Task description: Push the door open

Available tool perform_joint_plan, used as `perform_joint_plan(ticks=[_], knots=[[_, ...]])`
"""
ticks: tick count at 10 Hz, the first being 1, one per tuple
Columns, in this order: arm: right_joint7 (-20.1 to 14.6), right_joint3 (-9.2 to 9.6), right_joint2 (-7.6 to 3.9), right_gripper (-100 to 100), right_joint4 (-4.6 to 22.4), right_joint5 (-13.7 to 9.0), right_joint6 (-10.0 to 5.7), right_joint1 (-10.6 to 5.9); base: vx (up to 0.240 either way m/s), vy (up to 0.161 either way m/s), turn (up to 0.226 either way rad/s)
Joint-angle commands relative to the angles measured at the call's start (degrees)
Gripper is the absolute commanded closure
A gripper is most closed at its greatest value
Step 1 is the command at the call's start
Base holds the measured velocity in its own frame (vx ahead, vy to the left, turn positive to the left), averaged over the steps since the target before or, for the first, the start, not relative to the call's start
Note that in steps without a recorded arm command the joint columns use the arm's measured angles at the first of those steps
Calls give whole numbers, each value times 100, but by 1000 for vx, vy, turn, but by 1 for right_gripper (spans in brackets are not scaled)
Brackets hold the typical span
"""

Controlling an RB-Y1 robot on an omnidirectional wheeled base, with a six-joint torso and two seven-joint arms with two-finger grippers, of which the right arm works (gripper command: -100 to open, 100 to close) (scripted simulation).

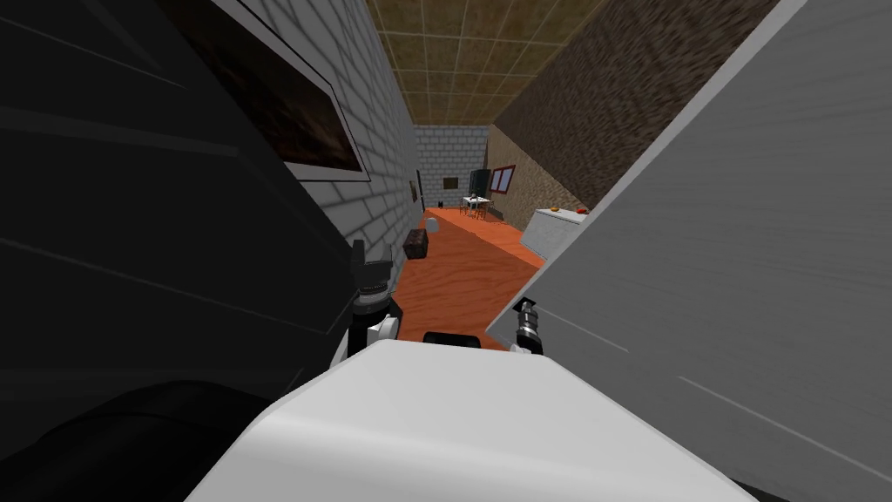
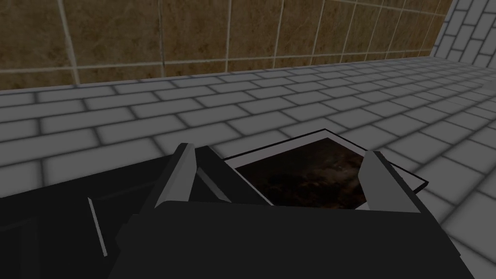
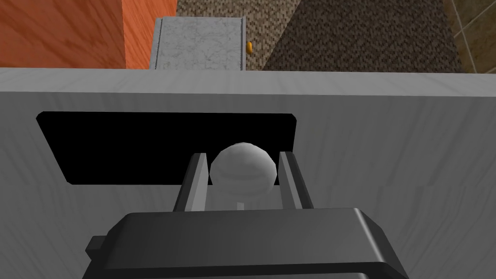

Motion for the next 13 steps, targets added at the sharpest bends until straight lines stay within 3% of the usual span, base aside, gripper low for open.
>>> perform_joint_plan(ticks=[1,4,5,6,9,13], knots=[[52,-159,-2,100,49,-76,-55,-30,208,7,-66],[105,-361,75,100,47,-190,-21,-42,225,-15,-69],[91,-302,70,100,155,-162,-58,-74,96,-4,-21],[123,-420,3,100,158,-226,-73,-85,173,-20,-49],[176,-593,-44,100,154,-322,-68,-76,204,-24,-47],[270,-898,-24,100,147,-492,-59,-60,235,-54,-57]])
